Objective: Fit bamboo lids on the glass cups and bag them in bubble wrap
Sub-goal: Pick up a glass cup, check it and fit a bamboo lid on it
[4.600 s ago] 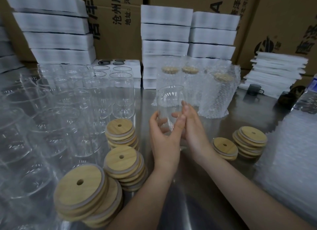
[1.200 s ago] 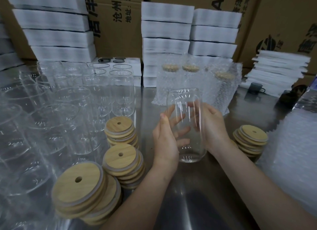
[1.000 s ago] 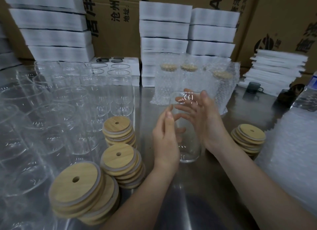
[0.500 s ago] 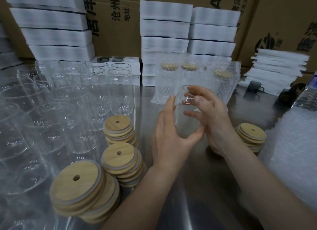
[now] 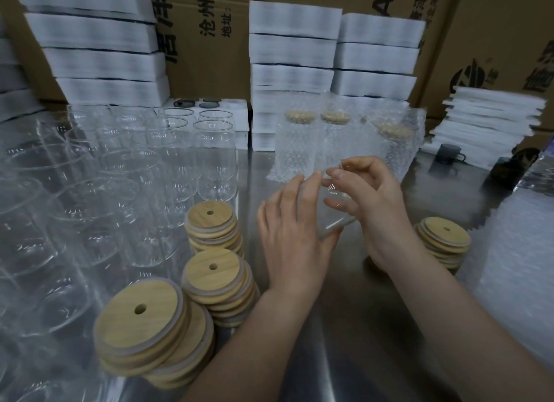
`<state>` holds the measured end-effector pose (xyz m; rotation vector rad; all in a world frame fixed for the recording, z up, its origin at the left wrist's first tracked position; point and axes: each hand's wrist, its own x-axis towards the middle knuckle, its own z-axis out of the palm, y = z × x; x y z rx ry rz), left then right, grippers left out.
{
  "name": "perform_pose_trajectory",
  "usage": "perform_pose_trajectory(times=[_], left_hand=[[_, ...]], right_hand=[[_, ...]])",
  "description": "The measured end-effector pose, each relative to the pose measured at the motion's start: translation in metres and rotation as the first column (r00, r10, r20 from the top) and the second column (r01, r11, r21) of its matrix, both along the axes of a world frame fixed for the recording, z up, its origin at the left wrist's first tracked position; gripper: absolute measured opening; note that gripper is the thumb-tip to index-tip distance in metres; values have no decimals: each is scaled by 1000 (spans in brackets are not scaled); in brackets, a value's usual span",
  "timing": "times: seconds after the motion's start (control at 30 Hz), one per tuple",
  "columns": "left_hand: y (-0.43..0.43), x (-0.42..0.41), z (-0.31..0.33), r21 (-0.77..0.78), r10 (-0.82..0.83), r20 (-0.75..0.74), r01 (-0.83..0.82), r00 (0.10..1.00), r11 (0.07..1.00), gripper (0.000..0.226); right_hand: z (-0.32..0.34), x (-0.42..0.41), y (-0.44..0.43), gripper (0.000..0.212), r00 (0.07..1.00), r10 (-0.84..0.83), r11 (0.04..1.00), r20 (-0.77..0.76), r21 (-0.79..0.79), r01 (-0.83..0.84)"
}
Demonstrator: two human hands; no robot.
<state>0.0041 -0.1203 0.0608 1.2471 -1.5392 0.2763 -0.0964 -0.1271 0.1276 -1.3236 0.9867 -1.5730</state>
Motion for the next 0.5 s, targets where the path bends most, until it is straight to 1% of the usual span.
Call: perform_pose_trajectory(times=[0.17, 0.27, 0.37, 0.4, 0.5], left_hand=[[-1, -1, -3, 34, -1, -39, 2, 999, 999, 97], [-2, -2, -4, 25, -9, -50, 10, 999, 1000, 94], [-2, -1, -4, 12, -22, -42, 23, 999, 1000, 94], [-2, -1, -4, 7, -22, -43, 22, 999, 1000, 95], [-2, -2, -4, -24, -38, -82, 36, 996, 999, 93]], right_hand=[[-1, 2, 0, 17, 993, 38, 998, 114, 46, -43], [-1, 2, -2, 22, 984, 50, 996, 173, 68, -62], [0, -2, -4, 27, 961, 69, 989, 267, 106, -101], [0, -3, -5, 25, 954, 71, 987, 291, 115, -108], [-2, -5, -9, 13, 942, 82, 981, 325, 141, -134]])
